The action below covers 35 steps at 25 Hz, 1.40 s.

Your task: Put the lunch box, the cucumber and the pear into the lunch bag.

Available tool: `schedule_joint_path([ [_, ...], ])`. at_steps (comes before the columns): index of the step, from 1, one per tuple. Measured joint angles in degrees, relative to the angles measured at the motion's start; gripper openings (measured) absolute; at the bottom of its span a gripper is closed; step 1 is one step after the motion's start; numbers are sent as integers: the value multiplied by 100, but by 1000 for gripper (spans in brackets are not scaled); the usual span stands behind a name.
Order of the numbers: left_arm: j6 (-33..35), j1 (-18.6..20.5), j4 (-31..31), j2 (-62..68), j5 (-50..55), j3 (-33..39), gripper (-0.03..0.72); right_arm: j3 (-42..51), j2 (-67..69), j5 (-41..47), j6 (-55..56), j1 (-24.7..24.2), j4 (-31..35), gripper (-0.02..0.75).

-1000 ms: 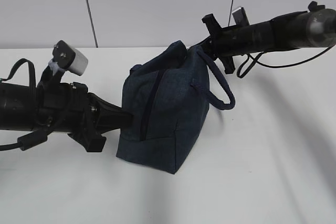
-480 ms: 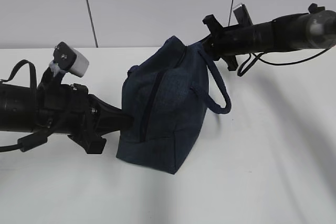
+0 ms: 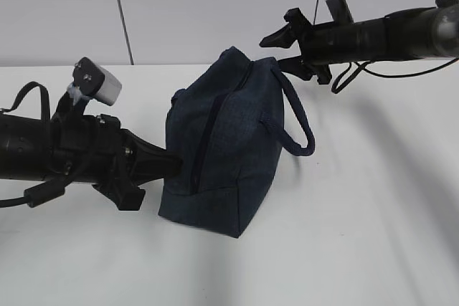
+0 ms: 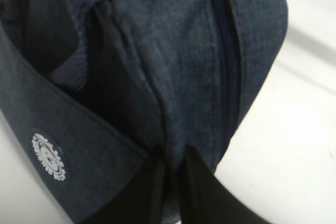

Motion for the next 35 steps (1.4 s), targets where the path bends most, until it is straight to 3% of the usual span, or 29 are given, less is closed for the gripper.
schedule_joint_path([
  [5,0,0,0,0,0,0,7,0,-411,-24,-105,-132,-378,489],
  [12,0,0,0,0,-72,0,29,0,-1214,-55,-94,-177,-2236,486],
  [19,0,18,0,-89,-292,0,321,0,-1684,106,110,-190,-3348,466],
  [24,-62,23,0,-508,-643,5,385,0,-1885,432,407,-190,-4132,465],
  [28,-916,56,217,-985,-990,5,390,0,-1978,876,1137,-190,-5145,465],
  [35,-3919,236,2484,-1457,-1370,11,391,0,-1988,2050,2407,-190,-6871,463],
])
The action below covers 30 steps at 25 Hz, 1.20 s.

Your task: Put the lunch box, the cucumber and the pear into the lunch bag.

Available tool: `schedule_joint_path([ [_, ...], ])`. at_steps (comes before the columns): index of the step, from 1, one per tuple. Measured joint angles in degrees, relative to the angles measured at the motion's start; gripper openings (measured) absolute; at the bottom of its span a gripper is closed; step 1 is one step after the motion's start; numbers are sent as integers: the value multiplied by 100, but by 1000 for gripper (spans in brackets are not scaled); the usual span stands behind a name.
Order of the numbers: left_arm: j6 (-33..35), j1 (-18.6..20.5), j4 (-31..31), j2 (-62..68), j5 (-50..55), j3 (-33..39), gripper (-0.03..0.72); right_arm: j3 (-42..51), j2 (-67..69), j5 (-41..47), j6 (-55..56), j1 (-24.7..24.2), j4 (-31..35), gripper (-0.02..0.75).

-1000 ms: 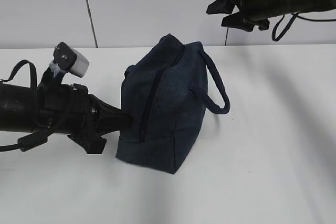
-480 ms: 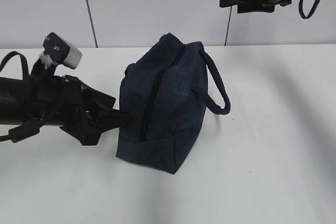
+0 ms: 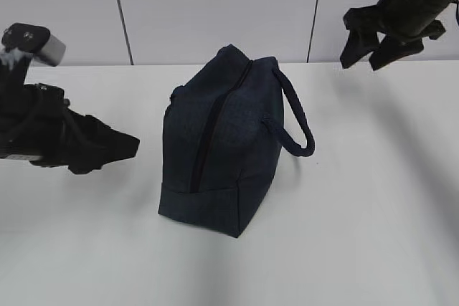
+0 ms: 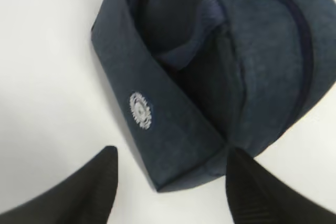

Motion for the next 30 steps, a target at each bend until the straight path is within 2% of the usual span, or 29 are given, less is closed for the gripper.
schedule_joint_path([
  [5,-1866,264,1585,-503,-255,5,389,52,-227,292,449,120,-675,407],
  [11,-3537,768,3259,-1193,507,-232,377,424,-1034,138,628,352,-785,395],
  [14,-4556,807,4180,-1422,809,-326,361,1046,-1615,-47,788,528,-913,393],
  [17,-5415,807,4823,-1721,955,-344,325,1933,-2292,-361,1022,704,-971,393],
  [21,-5974,807,5258,-2275,1182,-344,301,3090,-3306,-789,1233,874,-1058,392],
  [24,-6167,807,5342,-2708,1565,-344,297,3768,-4070,-872,1288,954,-1128,392],
  [30,-6595,807,5532,-3811,2203,-344,295,4561,-5612,-613,1498,963,-1809,392],
])
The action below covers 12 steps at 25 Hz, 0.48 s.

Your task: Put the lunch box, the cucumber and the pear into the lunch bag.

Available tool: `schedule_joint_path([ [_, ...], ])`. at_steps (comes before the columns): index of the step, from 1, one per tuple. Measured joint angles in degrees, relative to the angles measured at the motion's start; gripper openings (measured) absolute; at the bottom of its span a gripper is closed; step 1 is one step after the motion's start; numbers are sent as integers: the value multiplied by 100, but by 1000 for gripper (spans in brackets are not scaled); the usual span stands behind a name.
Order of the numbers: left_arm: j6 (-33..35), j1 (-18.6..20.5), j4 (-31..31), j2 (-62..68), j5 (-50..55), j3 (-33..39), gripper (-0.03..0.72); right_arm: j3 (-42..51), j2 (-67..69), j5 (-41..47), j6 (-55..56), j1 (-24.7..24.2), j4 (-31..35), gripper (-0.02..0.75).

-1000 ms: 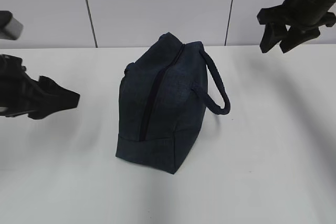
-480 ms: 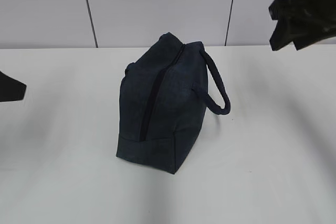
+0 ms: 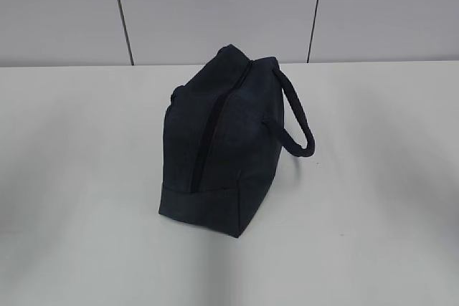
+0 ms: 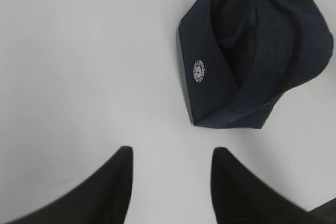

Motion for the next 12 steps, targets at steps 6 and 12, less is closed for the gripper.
schedule_joint_path([
  [6,-732,0,1151,-1084,1162,0,294,539,-1877,491,214,0,-516,392],
  [12,-971,0,1410,-2083,1759,0,289,1030,-3319,941,420,0,-594,392],
])
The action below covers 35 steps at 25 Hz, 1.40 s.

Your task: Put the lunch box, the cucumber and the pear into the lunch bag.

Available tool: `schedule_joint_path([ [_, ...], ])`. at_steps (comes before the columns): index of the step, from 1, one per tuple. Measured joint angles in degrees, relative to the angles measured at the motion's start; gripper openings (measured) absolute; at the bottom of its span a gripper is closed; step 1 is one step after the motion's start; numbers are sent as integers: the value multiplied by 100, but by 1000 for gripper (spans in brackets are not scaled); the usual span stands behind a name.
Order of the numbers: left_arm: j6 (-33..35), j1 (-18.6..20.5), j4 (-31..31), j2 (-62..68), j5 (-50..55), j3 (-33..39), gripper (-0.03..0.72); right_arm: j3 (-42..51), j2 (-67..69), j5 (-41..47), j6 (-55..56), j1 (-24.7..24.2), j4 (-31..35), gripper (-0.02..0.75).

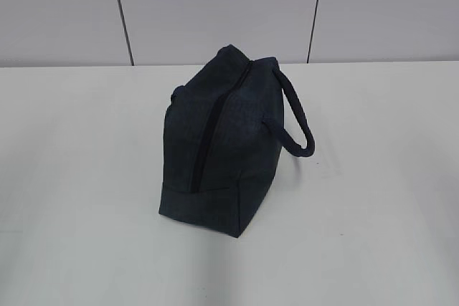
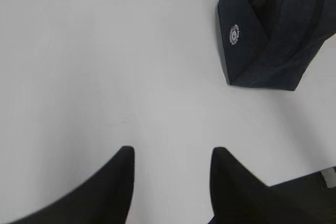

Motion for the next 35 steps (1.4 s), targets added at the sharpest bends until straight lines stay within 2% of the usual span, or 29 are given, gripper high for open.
schedule_joint_path([
  [7,185,0,90,-1290,55,91,287,588,-1388,530,0,0,-122,391],
  [13,215,0,86,-1590,-95,959,286,890,-2479,552,-253,0,-172,391],
  [17,243,0,68,-1633,-122,1202,278,1088,-2579,602,-301,14,-235,391],
  [23,291,0,69,-1834,-182,1202,253,1733,-2589,159,-420,19,24,391],
  [35,302,0,63,-2084,-187,1202,243,1745,-2589,148,-464,19,77,391],
])
